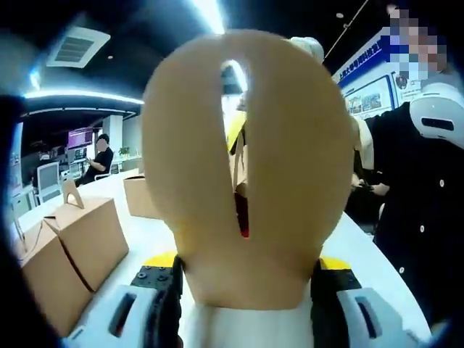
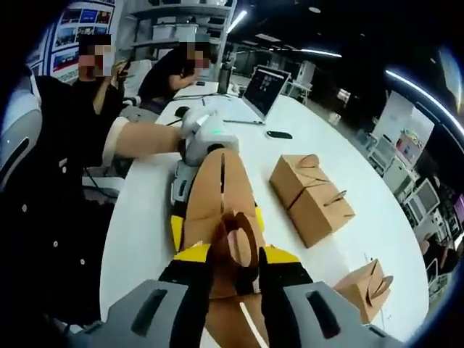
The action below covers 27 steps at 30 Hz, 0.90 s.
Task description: Pick up one paper box from the group, open the paper box, and remove the item inside
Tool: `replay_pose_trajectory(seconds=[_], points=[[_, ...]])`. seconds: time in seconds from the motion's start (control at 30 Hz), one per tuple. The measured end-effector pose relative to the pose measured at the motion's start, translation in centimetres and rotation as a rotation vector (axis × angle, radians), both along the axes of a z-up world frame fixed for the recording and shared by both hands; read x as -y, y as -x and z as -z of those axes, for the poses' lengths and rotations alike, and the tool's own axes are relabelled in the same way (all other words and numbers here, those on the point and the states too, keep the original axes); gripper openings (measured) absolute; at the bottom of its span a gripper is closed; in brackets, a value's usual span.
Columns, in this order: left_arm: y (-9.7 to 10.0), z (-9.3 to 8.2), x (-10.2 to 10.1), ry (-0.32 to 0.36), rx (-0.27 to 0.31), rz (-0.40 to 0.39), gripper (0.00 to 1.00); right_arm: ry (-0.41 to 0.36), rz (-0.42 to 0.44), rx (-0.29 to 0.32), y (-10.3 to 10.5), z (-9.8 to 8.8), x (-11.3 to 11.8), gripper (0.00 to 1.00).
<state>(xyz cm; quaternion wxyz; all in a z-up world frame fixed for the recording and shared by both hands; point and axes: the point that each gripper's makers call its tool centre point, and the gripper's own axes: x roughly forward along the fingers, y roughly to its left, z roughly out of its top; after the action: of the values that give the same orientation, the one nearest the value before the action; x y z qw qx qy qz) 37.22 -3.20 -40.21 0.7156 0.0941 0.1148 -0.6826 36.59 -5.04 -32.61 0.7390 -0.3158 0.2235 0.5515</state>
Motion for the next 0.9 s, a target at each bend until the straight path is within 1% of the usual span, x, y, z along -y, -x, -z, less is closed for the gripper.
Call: replay_pose_trajectory(seconds=[0.1,0.2,0.27,0.3,0.33,0.43,0.47,0.5,0.57,0.7,0.77,0.83,0.9], points=[[-0.1,0.0,-0.1,-0.001,-0.001,-0.002,0.72,0.044,-0.005,0.011,-0.3,0.9,0.5,0.31],[-0.1,0.0,-0.1,-0.006,0.000,-0.003,0.72,0.055,0.000,0.011,-0.7,1.3,0.7,0.29],[-0.2,0.0,-0.1,-0.009,0.001,-0.004,0.72,0.054,-0.001,0.010,-0.7,1.2,0.8,0.21],[-0.1,0.1,-0.1,-0.011,0.000,-0.005,0.72,0.052,-0.005,0.016,-0.7,1.0,0.9,0.15],[-0.1,0.1,-0.2,-0.013,0.000,-0.006,0.72,0.054,-0.007,0.023,-0.7,0.9,0.9,0.13],[0.2,0.0,0.1,-0.019,0.001,-0.010,0.72,0.052,-0.028,0.030,-0.4,0.6,0.9,0.08],[0.2,0.0,0.1,-0.021,0.003,-0.010,0.72,0.063,-0.042,0.045,-0.3,0.7,0.8,0.08],[0.2,0.0,0.1,-0.023,0.005,-0.011,0.72,0.071,-0.050,0.057,-0.2,0.7,0.8,0.07],[0.2,0.0,0.0,-0.024,0.005,-0.011,0.72,0.068,-0.046,0.057,-0.3,0.6,0.7,0.07],[0.3,0.1,0.0,-0.029,0.002,-0.014,0.71,0.030,-0.034,0.050,-0.2,-0.1,0.5,0.07],[0.3,0.1,0.0,-0.030,0.000,-0.015,0.71,0.025,-0.025,0.050,-0.3,-0.2,0.4,0.08],[0.3,0.1,0.1,-0.030,-0.002,-0.017,0.71,0.019,-0.013,0.048,-0.4,-0.2,0.5,0.11],[0.4,0.1,0.1,-0.030,-0.002,-0.018,0.72,0.002,0.001,0.046,-0.5,-0.6,0.7,0.16]])
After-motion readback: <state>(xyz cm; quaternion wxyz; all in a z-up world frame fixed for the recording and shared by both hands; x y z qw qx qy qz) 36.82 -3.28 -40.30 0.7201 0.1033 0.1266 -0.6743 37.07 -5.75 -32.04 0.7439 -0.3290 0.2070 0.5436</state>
